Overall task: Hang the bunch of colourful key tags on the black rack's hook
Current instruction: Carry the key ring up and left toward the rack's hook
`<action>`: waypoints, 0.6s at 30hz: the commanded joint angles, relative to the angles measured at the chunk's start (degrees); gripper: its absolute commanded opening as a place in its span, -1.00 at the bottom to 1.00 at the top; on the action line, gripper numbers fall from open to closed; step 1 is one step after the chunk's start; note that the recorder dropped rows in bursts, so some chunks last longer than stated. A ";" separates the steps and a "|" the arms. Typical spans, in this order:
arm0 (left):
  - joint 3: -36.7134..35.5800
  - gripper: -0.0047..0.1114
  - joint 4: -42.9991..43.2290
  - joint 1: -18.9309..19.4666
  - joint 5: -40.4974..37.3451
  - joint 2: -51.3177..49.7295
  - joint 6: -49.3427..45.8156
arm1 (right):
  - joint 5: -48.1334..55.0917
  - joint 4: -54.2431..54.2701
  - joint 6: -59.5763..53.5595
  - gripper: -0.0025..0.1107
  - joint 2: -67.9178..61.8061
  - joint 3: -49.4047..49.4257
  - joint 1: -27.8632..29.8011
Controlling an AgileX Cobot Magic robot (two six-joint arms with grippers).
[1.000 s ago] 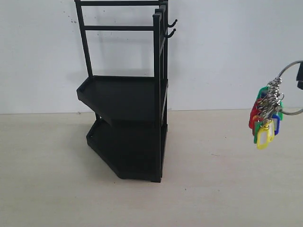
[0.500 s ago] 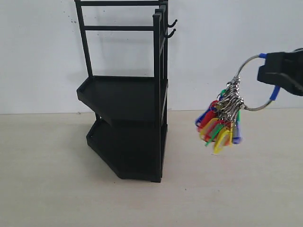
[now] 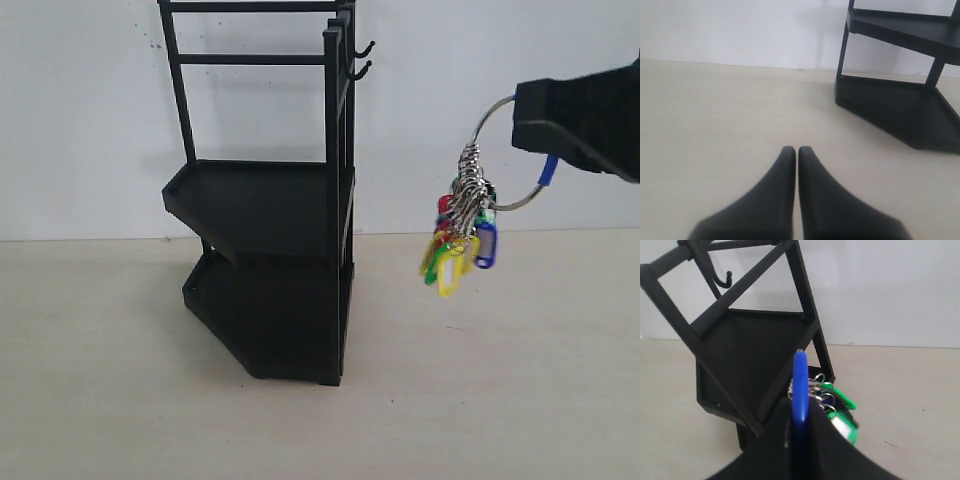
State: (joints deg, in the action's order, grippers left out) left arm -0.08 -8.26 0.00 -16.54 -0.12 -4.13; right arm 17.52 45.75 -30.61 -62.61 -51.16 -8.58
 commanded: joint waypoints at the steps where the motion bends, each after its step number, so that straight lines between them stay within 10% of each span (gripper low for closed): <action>1: 0.08 -0.84 0.18 -0.06 0.24 0.12 -0.20 | -2.11 -1.18 -0.66 -0.96 0.19 0.12 -1.25; 5: 0.08 -0.84 0.18 -0.06 0.24 0.12 -0.20 | -0.15 -7.63 -11.54 -0.96 0.17 -0.67 -3.10; 9: 0.08 -0.84 0.18 -0.06 0.24 0.12 -0.20 | -7.71 -6.97 9.74 -0.96 0.06 0.30 -1.41; 12: 0.08 -0.84 0.18 -0.06 0.24 0.12 -0.20 | 2.98 -9.18 -12.70 -0.96 -0.68 -1.57 -4.05; 18: 0.08 -0.84 0.18 -0.06 0.24 0.12 -0.20 | -5.16 -18.63 15.50 -0.96 0.08 -1.58 -0.32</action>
State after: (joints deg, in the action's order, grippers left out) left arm -0.08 -8.26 0.00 -16.54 -0.12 -4.13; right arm 16.54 30.08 -21.90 -63.21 -51.89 -9.56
